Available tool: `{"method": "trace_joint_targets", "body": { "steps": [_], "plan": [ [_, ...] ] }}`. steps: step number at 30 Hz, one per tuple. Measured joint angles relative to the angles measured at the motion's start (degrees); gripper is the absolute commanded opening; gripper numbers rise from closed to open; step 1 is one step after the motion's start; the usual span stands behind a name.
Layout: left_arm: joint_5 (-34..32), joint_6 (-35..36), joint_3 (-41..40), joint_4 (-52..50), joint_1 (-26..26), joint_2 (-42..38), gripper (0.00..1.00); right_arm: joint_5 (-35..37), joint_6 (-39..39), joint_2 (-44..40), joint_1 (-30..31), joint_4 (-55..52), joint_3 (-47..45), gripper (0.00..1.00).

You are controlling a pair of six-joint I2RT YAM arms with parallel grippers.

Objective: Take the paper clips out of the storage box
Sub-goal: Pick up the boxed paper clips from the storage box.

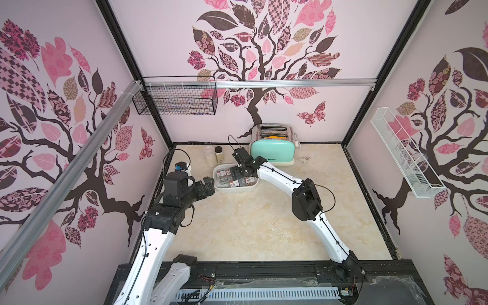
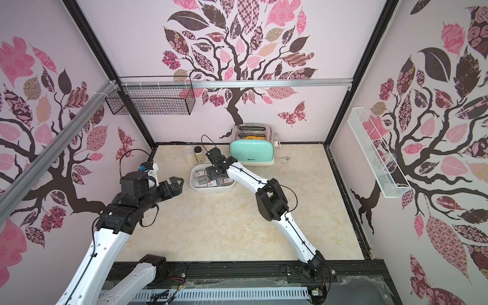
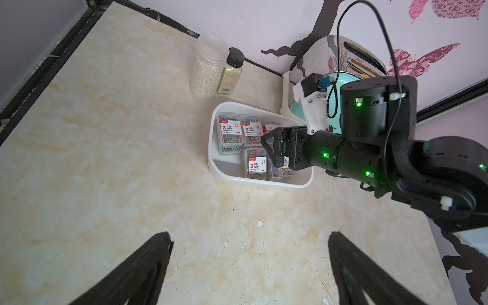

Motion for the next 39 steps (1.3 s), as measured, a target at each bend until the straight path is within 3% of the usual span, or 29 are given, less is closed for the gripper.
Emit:
{"method": "trace_joint_targets", "body": {
  "steps": [12, 39],
  "plan": [
    [0.0, 0.1, 0.0, -0.2, -1.0, 1.2, 0.98, 0.3, -0.3, 4.0, -0.3, 0.3, 3.5, 0.85],
    [0.0, 0.0, 0.0, 0.3, -1.4, 2.1, 0.98, 1.8, -1.0, 3.9, -0.3, 1.0, 2.5, 0.37]
  ]
}}
